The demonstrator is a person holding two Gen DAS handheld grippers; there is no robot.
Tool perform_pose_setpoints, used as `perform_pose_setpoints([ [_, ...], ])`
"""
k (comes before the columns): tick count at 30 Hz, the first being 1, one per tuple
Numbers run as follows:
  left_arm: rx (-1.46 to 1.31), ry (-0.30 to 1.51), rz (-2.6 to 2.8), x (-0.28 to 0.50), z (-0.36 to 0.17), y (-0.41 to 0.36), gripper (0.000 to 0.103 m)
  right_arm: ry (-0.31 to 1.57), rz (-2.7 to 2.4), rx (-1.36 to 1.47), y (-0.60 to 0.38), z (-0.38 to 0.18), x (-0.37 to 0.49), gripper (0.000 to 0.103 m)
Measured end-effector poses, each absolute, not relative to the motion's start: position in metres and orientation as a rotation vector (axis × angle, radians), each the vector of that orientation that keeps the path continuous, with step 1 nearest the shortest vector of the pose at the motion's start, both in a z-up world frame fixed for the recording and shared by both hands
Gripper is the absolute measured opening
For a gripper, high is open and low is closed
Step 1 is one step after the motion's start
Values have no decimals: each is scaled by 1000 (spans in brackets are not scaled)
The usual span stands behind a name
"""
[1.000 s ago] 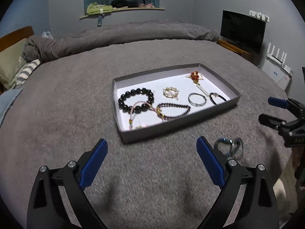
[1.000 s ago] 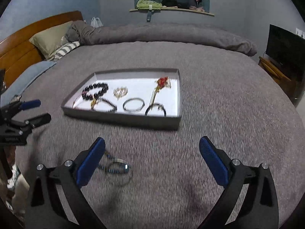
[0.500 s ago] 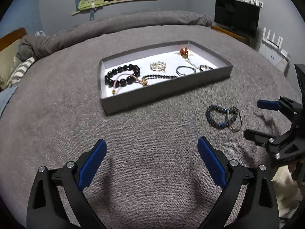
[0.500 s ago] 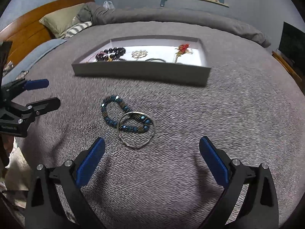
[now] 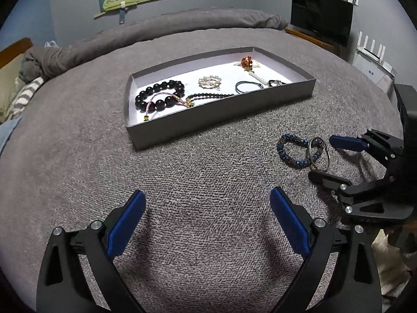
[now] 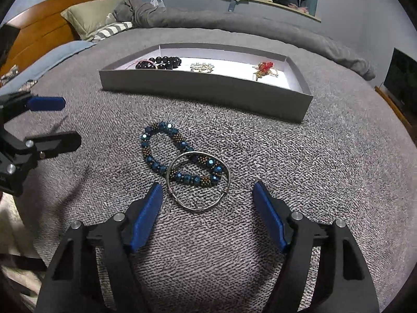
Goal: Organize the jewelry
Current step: 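Move both tools back toward the blue bead bracelet and last bangle, then grasp the blue bead bracelet with the left tool while the right tool grasps the silver bangle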
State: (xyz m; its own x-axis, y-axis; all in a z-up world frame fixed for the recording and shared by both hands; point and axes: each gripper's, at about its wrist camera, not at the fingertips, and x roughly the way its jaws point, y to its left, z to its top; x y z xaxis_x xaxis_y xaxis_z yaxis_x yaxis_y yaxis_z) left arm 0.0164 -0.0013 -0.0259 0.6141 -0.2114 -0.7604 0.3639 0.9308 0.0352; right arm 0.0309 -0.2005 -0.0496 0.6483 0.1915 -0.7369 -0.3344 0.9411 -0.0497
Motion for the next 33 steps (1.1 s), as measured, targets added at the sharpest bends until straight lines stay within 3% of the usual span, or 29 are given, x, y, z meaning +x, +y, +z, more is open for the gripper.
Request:
perform_pose_setpoints([
  [4, 197, 851, -337, 16, -27, -3, 97, 806, 311, -181, -203, -47, 28, 47],
  [14, 210, 854, -396, 18, -28, -24, 97, 790, 306, -143, -227, -31, 13, 47],
  [15, 219, 849, -407, 19, -29, -29, 97, 790, 297, -140, -232, -29, 12, 44],
  [17, 232, 844, -418, 21, -31, -38, 97, 805, 289, -138, -237, -30, 13, 27],
  [20, 246, 832, -449, 26, -34, -51, 97, 829, 270, -139, -245, -35, 15, 27],
  [24, 244, 813, -476, 33, -32, -65, 94, 859, 282, -114, -250, -42, 13, 27],
  [26, 240, 801, -502, 35, -29, -70, 85, 857, 291, -132, -249, -43, 9, 30],
  [28, 256, 806, -518, 38, -29, -76, 64, 855, 297, -145, -249, -43, 6, 39],
  [30, 295, 830, -525, 41, -34, -83, 53, 857, 303, -153, -250, -44, 2, 53],
  [33, 343, 837, -530, 41, -41, -90, 43, 864, 326, -160, -251, -44, -3, 67],
])
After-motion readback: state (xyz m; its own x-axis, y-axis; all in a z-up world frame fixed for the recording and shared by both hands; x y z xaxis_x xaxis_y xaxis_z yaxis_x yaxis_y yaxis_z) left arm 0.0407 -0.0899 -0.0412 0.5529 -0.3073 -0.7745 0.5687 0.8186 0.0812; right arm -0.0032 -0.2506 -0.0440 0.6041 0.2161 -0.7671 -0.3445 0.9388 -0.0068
